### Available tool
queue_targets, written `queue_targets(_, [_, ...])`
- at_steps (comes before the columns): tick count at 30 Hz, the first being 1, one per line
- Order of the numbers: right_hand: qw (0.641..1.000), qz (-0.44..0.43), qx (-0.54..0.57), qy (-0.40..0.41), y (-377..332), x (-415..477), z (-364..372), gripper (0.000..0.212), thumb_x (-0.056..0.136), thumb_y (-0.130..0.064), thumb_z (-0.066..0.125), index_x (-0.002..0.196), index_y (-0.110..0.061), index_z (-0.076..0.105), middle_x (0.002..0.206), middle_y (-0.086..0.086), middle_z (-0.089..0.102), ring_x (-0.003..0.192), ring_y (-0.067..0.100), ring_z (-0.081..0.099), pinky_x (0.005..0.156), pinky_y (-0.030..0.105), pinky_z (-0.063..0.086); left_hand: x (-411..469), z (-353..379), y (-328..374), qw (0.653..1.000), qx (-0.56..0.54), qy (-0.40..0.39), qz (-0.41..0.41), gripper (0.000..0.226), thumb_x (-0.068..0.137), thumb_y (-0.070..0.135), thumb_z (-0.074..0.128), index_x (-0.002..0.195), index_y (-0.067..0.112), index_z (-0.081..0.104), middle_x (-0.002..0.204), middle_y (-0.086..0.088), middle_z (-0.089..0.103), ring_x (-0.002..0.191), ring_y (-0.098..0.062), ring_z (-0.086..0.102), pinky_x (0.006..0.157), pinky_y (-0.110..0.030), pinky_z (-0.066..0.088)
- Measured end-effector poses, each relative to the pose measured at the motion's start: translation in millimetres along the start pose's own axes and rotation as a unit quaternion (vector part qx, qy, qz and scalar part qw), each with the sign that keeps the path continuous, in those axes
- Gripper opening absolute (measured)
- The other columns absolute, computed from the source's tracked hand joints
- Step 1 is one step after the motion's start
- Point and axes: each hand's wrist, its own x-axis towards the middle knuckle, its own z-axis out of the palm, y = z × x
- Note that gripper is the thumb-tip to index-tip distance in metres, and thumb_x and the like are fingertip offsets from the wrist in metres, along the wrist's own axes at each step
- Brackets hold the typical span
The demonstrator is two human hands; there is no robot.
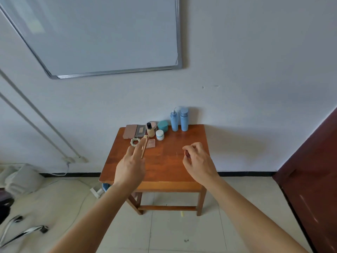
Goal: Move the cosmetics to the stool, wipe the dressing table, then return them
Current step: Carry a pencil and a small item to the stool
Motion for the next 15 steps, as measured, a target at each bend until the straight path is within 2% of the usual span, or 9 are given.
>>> queue_targets(4, [0.999,-0.023,0.008,-0.036,7,56,27,0.03,0.092,-0.024,0.062,0.122,-0.021,0.059,0.112,-0.004,0.046,0.08,0.009,0.058,0.067,0.015,0.047,48,22,-18,0.999,-0.011,-0.012,-0.027,0.075,0.094,0.018,0.059,0.151,0.04,0.015,0.128,-0.007,0.053,0.073,-0.011,0.053,0.051,-0.018,0.045])
queue_targets(8, [0.998,-0.029,0.012,-0.063,14,101,63,0.031,0.093,-0.022,0.062,0.123,-0.02,0.059,0.114,-0.002,0.046,0.083,0.01,0.06,0.068,0.021,0.055,95,55,-45,0.997,-0.019,-0.034,-0.063,0.074,0.094,0.019,0.059,0.151,0.038,0.015,0.14,-0.007,0.049,0.081,-0.011,0.057,0.054,-0.015,0.044])
queue_targets(11, [0.997,-0.019,0.007,-0.075,20,129,91,0.032,0.093,-0.022,0.061,0.124,-0.02,0.058,0.115,-0.002,0.046,0.084,0.01,0.06,0.069,0.024,0.056,132,85,-70,0.994,-0.025,-0.064,-0.086,0.072,0.093,0.02,0.061,0.15,0.035,0.02,0.144,-0.006,0.046,0.081,-0.008,0.055,0.051,-0.01,0.04])
queue_targets(15, [0.995,0.028,-0.013,-0.099,30,163,128,0.034,0.092,-0.021,0.063,0.126,-0.02,0.057,0.117,-0.003,0.044,0.081,0.007,0.056,0.07,0.017,0.051,181,127,-106,0.985,-0.044,-0.116,-0.117,0.063,0.094,0.021,0.061,0.145,0.026,0.024,0.14,-0.008,0.049,0.097,-0.02,0.065,0.067,-0.023,0.053])
